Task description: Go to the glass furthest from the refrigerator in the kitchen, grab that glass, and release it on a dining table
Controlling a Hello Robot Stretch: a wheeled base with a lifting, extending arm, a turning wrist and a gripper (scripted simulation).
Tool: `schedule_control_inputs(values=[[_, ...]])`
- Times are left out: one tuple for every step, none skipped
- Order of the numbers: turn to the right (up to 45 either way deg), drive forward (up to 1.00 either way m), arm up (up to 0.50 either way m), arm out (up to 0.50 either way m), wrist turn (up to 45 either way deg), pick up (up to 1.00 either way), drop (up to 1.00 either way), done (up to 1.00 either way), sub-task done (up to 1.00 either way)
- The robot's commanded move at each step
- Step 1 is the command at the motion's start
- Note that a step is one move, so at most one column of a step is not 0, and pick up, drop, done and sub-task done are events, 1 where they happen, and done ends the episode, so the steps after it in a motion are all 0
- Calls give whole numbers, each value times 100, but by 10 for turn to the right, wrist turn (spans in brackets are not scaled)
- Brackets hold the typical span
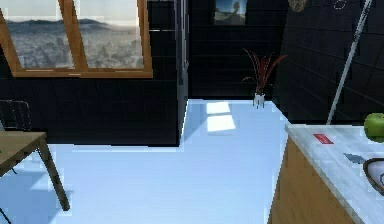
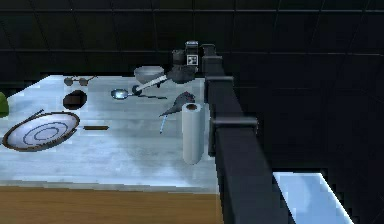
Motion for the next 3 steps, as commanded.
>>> schedule_control_inputs(values=[[0,0,0,0,60,0,0,0,0],[0,0,-14,0,0,0,0,0,0],[0,0,0,0,0,100,0,0,0]])
